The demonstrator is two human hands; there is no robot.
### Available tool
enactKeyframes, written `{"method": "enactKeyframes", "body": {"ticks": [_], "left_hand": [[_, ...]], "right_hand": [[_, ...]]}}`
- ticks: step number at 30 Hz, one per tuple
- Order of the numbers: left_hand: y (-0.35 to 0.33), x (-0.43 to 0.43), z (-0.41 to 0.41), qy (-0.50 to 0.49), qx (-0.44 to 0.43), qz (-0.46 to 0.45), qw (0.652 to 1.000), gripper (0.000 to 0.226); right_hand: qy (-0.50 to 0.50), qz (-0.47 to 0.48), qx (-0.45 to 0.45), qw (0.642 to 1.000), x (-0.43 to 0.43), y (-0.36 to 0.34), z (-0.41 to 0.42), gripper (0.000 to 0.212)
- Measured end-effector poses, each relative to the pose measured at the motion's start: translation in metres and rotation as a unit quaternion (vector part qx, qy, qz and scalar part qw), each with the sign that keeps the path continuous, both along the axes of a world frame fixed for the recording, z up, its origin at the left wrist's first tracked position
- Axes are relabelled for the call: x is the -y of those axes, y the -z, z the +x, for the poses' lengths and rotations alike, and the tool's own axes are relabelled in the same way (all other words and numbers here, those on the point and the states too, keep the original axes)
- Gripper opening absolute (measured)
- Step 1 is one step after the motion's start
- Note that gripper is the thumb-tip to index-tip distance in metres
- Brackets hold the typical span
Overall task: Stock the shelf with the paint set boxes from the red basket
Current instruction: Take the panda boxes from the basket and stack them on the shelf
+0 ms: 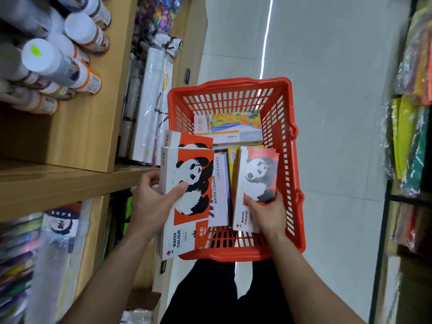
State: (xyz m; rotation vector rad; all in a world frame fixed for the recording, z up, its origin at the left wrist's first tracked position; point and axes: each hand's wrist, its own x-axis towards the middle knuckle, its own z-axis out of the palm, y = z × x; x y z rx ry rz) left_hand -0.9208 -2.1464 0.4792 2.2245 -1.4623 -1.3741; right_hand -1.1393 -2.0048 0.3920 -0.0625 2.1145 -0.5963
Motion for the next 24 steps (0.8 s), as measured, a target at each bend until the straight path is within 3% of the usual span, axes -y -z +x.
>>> {"method": "enactKeyframes", "body": {"ticks": [3,7,11,14,18,24], "left_hand": [[0.006,-0.006,0.011,-0.043,-0.019,0.023,0.999,0.064],[0.016,-0.019,0.019,-0.085,-0.049,0.054,0.994,0.052],[0.020,-0.028,0.020,-0.109,-0.068,0.058,0.990,0.048],[0.021,-0.029,0.021,-0.117,-0.077,0.059,0.988,0.046],[0.022,-0.030,0.021,-0.131,-0.095,0.058,0.985,0.055],[0.016,-0.035,0.017,-0.153,-0.115,0.042,0.981,0.074]], "right_hand": [[0.006,-0.022,0.016,1.000,0.008,0.005,0.000,0.100],[0.002,-0.064,0.021,0.998,0.008,0.010,0.001,0.105],[-0.073,-0.024,-0.073,0.994,0.011,0.013,0.014,0.122],[-0.119,-0.016,-0.052,0.991,0.020,0.016,0.020,0.141],[-0.182,-0.040,-0.031,0.982,0.020,0.018,0.018,0.137],[-0.169,-0.126,-0.013,0.977,0.002,-0.004,0.004,0.126]]}}
